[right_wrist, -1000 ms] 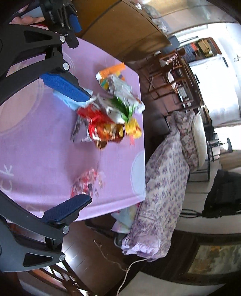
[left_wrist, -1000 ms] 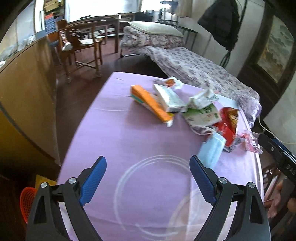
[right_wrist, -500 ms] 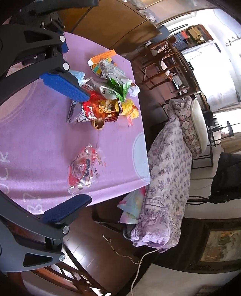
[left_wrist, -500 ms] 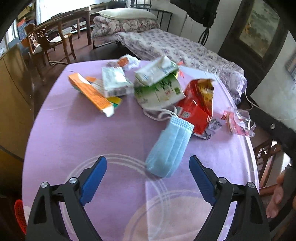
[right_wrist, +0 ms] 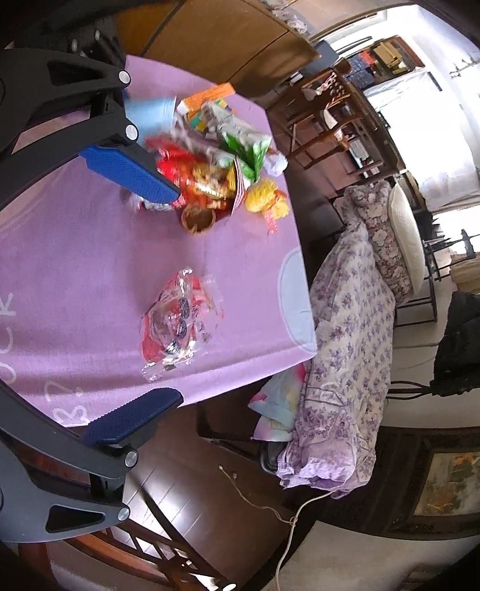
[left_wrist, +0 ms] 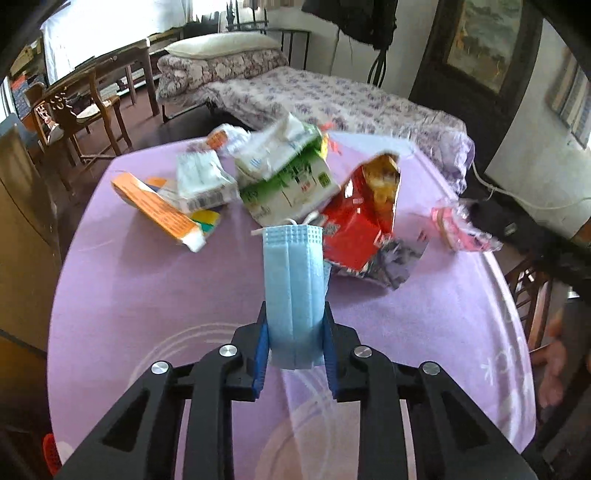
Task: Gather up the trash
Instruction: 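Grasp the blue face mask with the left tool while the right tool grasps the clear candy bag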
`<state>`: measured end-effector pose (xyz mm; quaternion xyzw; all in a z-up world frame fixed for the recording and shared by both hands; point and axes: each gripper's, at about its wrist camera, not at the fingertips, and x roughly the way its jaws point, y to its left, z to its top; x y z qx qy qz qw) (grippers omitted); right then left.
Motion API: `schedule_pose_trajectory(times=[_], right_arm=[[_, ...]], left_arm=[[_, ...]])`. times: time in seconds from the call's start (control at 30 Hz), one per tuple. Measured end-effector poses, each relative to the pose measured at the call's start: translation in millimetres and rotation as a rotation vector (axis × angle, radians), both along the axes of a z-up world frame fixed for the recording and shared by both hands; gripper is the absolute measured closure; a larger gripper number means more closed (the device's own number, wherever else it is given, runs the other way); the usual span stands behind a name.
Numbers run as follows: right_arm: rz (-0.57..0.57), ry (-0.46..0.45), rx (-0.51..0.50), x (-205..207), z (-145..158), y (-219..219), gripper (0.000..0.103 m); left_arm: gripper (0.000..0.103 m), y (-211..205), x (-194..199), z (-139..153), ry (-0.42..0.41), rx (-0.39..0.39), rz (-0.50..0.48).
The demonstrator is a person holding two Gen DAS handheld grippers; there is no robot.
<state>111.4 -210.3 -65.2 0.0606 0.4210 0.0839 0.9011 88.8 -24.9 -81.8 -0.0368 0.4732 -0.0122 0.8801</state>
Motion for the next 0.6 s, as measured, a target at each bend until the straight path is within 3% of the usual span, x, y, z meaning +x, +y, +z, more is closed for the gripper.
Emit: schedule_pose_trajectory(times=[0.17,0.4,0.53,0.6], right_arm=[[-0.026,0.028,-0.043,9,-14,2,0.007],[-0.025,0.005,-0.061,21,-22,10,0.007],[-0.014,0.027,-0.075,27,-27,16,0.034],[-0.009,0.047,-0.085,30,-32,16,0.055]], left_arm=[[0.078,14,-12,14,-0.024,-0.072,0.011],[0.078,26,-22,29,-0.061,-0.099,0.004],[0.078,36,-24,34,-0.077,-0.115,0.035],[0.078,40,-24,37,-0.084,-0.123,0.051]])
